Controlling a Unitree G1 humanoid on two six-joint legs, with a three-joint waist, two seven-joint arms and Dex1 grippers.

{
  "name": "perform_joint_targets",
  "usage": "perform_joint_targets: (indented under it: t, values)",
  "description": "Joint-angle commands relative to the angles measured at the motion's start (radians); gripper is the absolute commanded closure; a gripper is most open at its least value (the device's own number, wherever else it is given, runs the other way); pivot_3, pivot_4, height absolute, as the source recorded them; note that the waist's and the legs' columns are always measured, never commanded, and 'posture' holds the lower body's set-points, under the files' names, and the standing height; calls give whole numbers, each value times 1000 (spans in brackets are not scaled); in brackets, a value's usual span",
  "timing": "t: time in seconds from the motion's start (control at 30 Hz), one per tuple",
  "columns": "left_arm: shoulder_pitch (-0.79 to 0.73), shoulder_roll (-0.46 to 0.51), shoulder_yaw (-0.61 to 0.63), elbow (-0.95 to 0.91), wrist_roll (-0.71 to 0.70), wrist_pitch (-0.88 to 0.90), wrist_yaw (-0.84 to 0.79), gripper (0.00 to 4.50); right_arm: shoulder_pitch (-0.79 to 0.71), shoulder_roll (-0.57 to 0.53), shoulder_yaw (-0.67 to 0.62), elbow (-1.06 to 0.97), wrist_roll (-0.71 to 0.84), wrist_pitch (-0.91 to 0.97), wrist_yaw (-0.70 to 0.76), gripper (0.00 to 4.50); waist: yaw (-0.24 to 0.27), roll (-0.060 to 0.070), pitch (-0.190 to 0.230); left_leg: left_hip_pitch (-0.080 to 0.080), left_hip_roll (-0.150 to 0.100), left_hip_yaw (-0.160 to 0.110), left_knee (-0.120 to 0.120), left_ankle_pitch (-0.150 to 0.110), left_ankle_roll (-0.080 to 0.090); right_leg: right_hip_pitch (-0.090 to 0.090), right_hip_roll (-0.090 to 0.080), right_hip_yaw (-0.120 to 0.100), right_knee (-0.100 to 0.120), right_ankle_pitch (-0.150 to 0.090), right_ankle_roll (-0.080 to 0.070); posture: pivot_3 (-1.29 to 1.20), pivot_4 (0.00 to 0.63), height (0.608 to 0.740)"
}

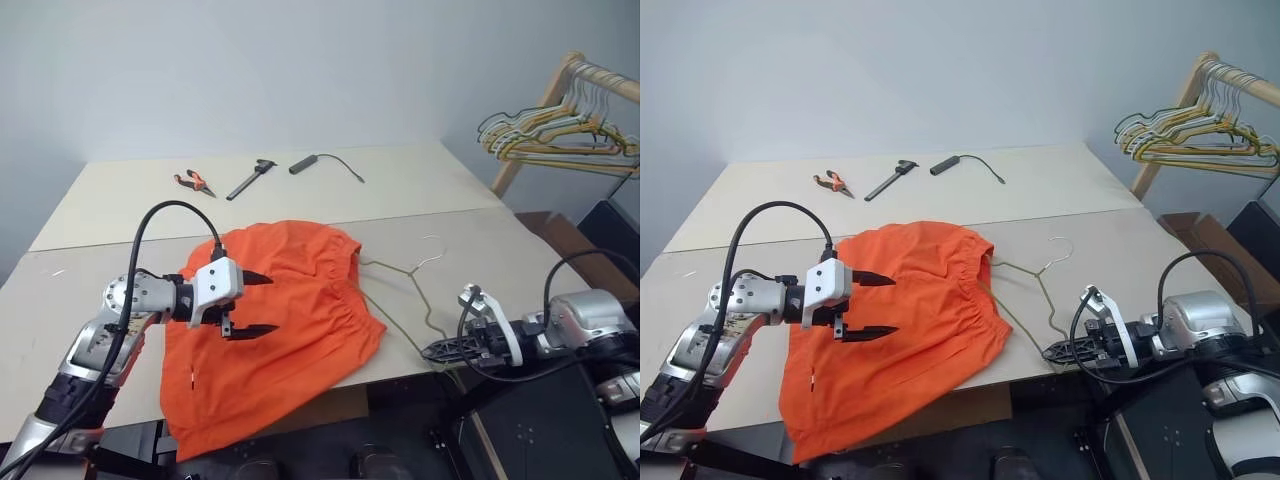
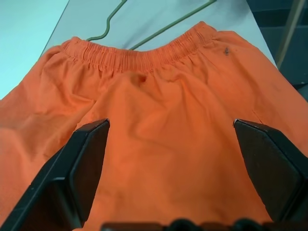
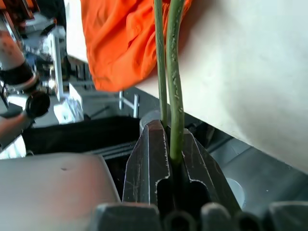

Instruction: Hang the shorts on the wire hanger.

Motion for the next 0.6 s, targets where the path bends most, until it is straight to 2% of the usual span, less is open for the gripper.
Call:
perform_joint_targets:
  t: [0.03, 0.23, 0.43, 0.6]
  values:
    - [-4, 6, 11, -33, 5, -2, 15, 20, -86, 31, 30, 58, -54, -38, 46, 4500, 1, 0, 0, 0, 0, 0, 0, 0, 0, 0, 0, 0, 0, 0, 0, 14, 0, 740]
    - [-3, -3, 11, -41, 5, 5, 23, 20, -195, 107, 52, 233, -163, -112, 62, 4500, 7, 0, 0, 0, 0, 1, 0, 0, 0, 0, 0, 0, 1, 0, 0, 22, 0, 740]
    - [-2, -6, 8, -43, 7, 4, 27, 20, -260, 162, 82, 359, -256, -194, 139, 4500, 11, 1, 0, -1, 0, 1, 1, 0, 0, -1, 0, -1, 0, 0, 0, 26, 0, 740]
    - [-7, -9, 4, -42, 9, 4, 27, 20, -346, 225, 53, 485, -311, -234, 172, 4500, 5, 2, 0, -1, 0, 1, 1, 0, 0, -1, 0, -1, 2, 0, -1, 28, 0, 740]
